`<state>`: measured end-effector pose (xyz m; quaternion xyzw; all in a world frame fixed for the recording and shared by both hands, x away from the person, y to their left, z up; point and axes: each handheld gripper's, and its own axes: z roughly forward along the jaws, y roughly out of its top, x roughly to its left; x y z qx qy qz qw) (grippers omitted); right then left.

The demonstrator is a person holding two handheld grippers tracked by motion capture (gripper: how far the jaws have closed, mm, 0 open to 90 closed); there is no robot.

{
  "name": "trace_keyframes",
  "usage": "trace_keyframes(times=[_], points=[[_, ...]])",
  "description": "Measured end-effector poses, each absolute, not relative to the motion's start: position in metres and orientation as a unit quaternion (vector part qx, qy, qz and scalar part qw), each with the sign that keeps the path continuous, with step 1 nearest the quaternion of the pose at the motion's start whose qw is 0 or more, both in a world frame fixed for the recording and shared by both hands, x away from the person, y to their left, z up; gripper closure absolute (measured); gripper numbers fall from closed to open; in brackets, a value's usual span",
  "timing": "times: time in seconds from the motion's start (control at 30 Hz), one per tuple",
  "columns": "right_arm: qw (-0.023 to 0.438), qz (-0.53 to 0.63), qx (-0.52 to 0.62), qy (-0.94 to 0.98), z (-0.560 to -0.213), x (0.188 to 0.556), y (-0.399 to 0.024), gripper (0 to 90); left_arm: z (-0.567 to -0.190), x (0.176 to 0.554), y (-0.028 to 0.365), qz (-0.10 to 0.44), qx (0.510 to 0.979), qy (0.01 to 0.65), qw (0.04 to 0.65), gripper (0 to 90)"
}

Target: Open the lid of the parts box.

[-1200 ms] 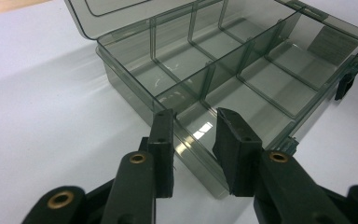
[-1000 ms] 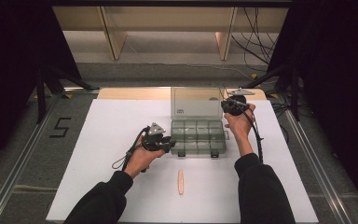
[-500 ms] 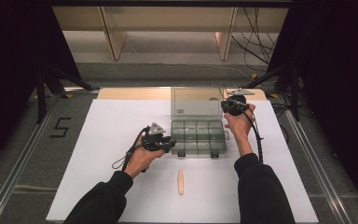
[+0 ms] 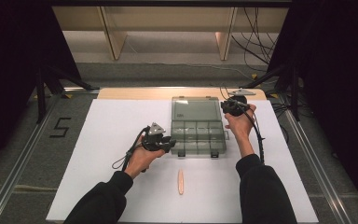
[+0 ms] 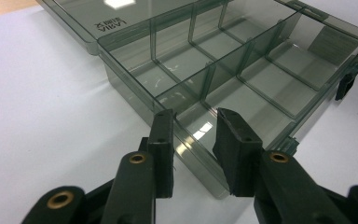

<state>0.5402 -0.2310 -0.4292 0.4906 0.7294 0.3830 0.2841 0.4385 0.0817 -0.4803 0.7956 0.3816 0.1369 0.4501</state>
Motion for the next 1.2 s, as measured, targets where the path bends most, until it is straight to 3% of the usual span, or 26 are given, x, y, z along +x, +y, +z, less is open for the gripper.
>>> trace_keyframes(times=[0.17, 0.2, 0.4, 0.6, 1.2], points=[[0.278, 0.379, 0.492, 0.733, -0.428, 0.538, -0.231, 70.8, -0.479, 0.439, 0.083, 0.137, 0.799, 0.378, 0.448, 67.2], [0.281, 0.376, 0.487, 0.737, -0.427, 0.536, -0.23, 63.9, -0.479, 0.439, 0.083, 0.138, 0.798, 0.378, 0.448, 64.3], [0.303, 0.363, 0.439, 0.764, -0.421, 0.53, -0.224, 53.7, -0.473, 0.438, 0.092, 0.141, 0.795, 0.376, 0.455, 50.5], [0.28, 0.388, 0.437, 0.761, -0.413, 0.512, -0.22, 43.7, -0.457, 0.429, 0.103, 0.145, 0.786, 0.365, 0.477, 42.1], [0.227, 0.429, 0.389, 0.783, -0.387, 0.45, -0.19, 33.3, -0.436, 0.376, 0.135, 0.151, 0.763, 0.348, 0.523, 30.6]])
